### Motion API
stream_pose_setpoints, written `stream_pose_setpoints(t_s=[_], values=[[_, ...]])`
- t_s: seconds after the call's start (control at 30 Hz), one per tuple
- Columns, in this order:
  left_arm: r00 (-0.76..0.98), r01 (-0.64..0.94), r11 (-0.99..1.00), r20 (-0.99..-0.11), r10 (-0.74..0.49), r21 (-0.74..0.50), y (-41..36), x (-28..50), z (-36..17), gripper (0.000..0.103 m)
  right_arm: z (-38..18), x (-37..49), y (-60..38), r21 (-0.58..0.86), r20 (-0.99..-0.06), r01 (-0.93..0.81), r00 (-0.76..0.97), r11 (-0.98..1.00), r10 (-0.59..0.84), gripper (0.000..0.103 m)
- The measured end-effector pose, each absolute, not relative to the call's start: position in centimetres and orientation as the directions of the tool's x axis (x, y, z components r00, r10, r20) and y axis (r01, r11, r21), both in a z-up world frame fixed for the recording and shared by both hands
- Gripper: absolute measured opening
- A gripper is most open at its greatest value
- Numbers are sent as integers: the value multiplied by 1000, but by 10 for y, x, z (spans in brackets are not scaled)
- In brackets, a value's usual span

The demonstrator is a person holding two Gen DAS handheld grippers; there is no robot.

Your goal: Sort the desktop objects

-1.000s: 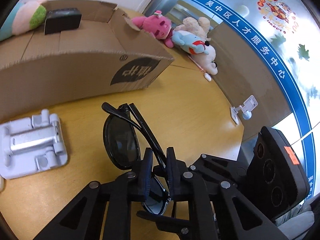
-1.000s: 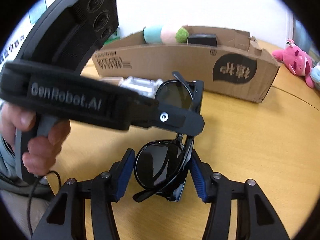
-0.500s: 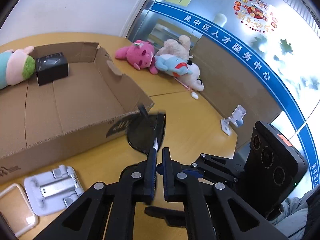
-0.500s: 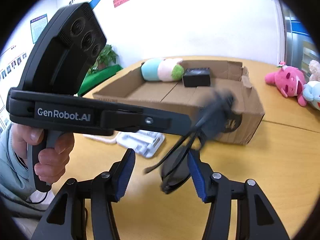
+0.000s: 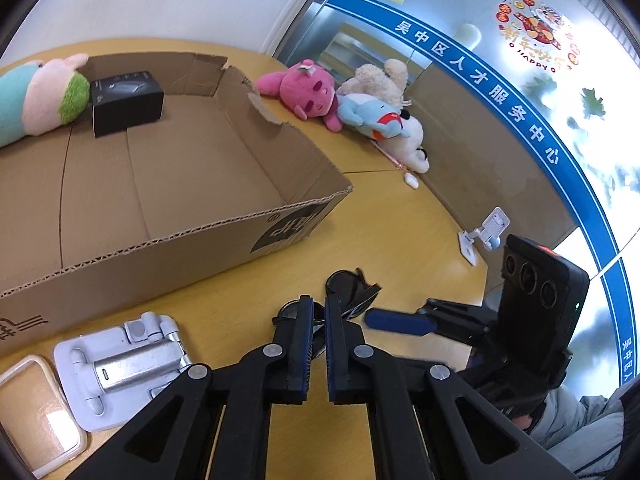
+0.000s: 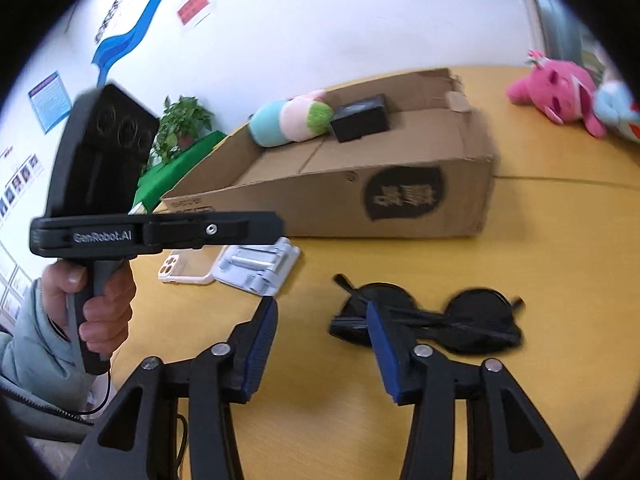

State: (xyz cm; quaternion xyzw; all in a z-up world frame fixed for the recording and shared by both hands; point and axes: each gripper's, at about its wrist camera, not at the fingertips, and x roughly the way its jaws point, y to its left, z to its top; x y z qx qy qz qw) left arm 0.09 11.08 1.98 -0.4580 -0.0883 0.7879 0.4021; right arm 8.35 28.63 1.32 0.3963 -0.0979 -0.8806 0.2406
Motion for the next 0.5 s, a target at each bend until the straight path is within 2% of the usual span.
stream_pose_setpoints(t_s=[0.17,0.23,0.3,0.33,0.5], values=[[-242,-552,-659,-658,713,-510,115,-6,9,3,20,81,308,374,-629,292,-618,-880,-472,47],[-234,-549,-656,-658,716,-518,119,-8,6,3,19,76,307,362,-626,286,-630,-887,-459,40],[-227,-550,-656,-663,713,-517,123,-9,3,3,11,67,303,355,-642,276,-622,-893,-448,17],[-222,-551,-657,-668,710,-515,124,-9,2,3,5,62,300,354,-653,272,-613,-895,-445,13],[-209,-552,-658,-679,704,-513,126,-11,-4,3,-16,56,299,340,-702,254,-572,-905,-424,11]])
